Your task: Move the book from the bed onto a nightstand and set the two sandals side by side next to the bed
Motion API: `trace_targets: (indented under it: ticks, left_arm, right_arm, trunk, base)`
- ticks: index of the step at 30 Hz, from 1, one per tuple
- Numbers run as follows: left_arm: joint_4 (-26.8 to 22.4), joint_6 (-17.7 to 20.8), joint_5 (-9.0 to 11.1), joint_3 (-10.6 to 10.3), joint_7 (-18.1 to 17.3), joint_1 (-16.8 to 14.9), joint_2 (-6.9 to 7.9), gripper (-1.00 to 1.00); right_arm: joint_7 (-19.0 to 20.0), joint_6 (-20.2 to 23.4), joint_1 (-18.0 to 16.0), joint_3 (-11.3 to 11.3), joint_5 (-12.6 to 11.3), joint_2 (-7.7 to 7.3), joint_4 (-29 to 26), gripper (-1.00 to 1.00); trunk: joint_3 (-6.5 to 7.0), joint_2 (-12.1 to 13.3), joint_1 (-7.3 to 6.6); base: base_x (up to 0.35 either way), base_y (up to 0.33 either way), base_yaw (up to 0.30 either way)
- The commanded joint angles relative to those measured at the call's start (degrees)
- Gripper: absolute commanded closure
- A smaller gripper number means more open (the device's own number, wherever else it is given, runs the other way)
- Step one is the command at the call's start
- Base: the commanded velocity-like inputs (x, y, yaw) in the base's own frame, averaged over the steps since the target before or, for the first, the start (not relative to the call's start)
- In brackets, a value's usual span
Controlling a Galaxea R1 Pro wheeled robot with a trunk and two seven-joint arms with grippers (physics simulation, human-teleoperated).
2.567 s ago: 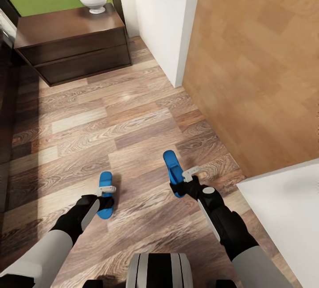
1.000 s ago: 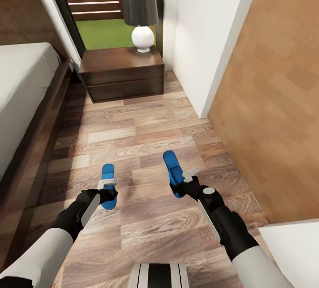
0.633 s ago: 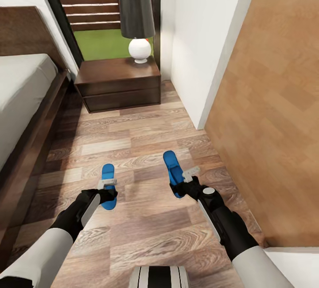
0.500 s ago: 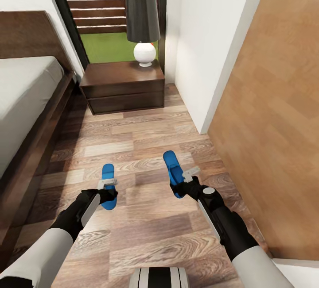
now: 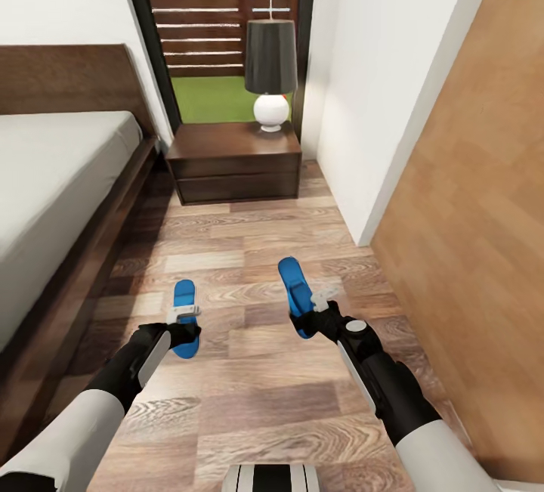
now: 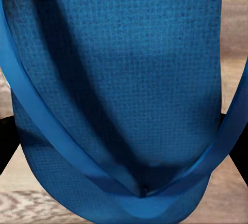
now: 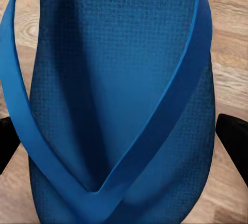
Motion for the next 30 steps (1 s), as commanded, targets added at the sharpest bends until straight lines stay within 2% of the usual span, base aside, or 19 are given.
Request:
trace_targets:
  ticks: [1, 10, 30]
  left_arm:
    - [-0.09, 0.19, 0.61, -0.35, 0.57, -0.02, 0.08, 1.00]
    - [0.17, 0.33, 0.69, -0.35, 0.56, -0.02, 0.03, 1.00]
    - [0.37, 0.46, 0.70, -0.29, 0.56, -0.02, 0.03, 1.00]
  right_arm:
    - [0.44, 0.29, -0.01, -0.06, 0.37, 0.01, -0.09, 1.00]
    - [0.68, 0.29, -0.03, -0.06, 0.37, 0.01, -0.11, 1.00]
    - [0.68, 0.31, 0.01, -0.06, 0.37, 0.00, -0.20, 1.00]
  trunk:
    - [0.18, 0.00, -0.03]
    - [2.18, 0.12, -0.26]
    - [6.61, 0.39, -0.78]
  base:
    - [0.000, 0.000, 0.115]
    - [0.033, 0.000, 0.022]
    - [0.315, 0.000, 0.000]
